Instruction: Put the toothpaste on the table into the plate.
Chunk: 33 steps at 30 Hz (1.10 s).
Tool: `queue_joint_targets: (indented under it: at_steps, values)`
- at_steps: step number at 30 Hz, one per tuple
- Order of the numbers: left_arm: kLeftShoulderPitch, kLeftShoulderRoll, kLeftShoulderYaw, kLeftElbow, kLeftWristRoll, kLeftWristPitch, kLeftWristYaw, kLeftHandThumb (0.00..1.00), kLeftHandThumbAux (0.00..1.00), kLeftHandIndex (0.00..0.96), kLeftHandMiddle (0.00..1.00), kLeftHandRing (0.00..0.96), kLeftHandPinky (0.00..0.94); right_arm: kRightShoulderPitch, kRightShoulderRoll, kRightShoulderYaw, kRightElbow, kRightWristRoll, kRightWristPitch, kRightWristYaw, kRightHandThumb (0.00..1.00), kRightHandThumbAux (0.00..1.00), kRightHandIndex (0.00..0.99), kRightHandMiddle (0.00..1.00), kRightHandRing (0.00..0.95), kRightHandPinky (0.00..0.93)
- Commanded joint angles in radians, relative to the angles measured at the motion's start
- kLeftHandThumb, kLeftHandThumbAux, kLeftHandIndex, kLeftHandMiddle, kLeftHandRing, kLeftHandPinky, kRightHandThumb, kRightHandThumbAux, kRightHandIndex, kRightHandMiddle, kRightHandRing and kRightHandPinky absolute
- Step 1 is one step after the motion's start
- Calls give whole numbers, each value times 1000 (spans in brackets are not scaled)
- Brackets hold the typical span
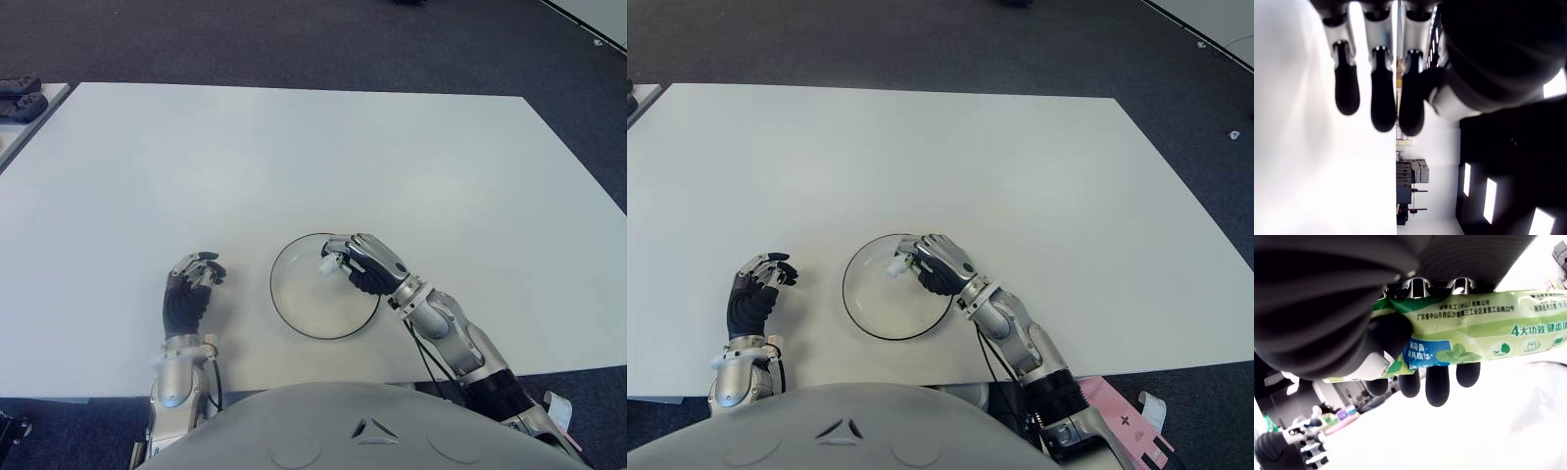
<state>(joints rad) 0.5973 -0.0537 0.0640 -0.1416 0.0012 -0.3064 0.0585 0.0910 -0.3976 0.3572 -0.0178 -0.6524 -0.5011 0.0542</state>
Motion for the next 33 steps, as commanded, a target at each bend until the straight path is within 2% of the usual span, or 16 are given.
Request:
queue_joint_targets:
  at_steps: [1,4,6,7,8,9,10,11,12,15,25,33]
  values:
    - [-10,-7,0,5,10,27,15,704,719,432,573,544,513,-20,-9,11,20,-18,0,3,1000,668,419,404,483,529]
    - [-12,-8,1,5,9,27,17,704,719,432,573,544,516,-21,-15,17,21,-20,-3,12,961,664,430,416,489,503]
    - [-14,-7,1,9,9,21,17,705,718,432,573,544,517,-24,-22,21,17,-22,-5,16,813,691,422,354,401,449]
    - [-15,-7,1,11,10,17,18,704,719,432,573,545,518,-25,-24,23,16,-23,-6,17,741,635,358,305,351,408]
    - [-16,-6,2,13,11,16,18,704,719,432,573,545,518,-27,-29,25,14,-33,-6,16,715,615,335,287,333,394]
    - [-17,-6,2,14,11,15,18,704,718,432,573,545,518,-29,-32,27,12,-39,-6,16,641,569,258,210,250,325]
    - [-17,-6,2,14,14,15,20,704,718,432,572,545,518,-30,-44,28,-1,-70,-3,11,614,553,230,183,221,301]
    - [-18,-6,2,15,15,15,21,704,718,432,572,545,517,-31,-56,28,-15,-102,1,8,551,487,147,117,141,192]
    - [-18,-6,2,15,17,15,22,704,718,432,571,544,517,-31,-64,28,-25,-124,4,5,506,433,94,74,90,123]
    - [-20,-6,3,15,19,16,24,704,718,432,571,543,515,-29,-77,25,-42,-165,15,5,441,352,30,24,29,40]
    - [-24,6,4,25,10,3,4,702,719,432,572,544,514,-13,-97,23,-70,-226,54,3,345,216,0,0,0,0]
    - [-26,2,5,21,7,16,10,703,719,432,573,547,514,-1,-99,19,-87,-227,74,1,323,161,0,0,0,0]
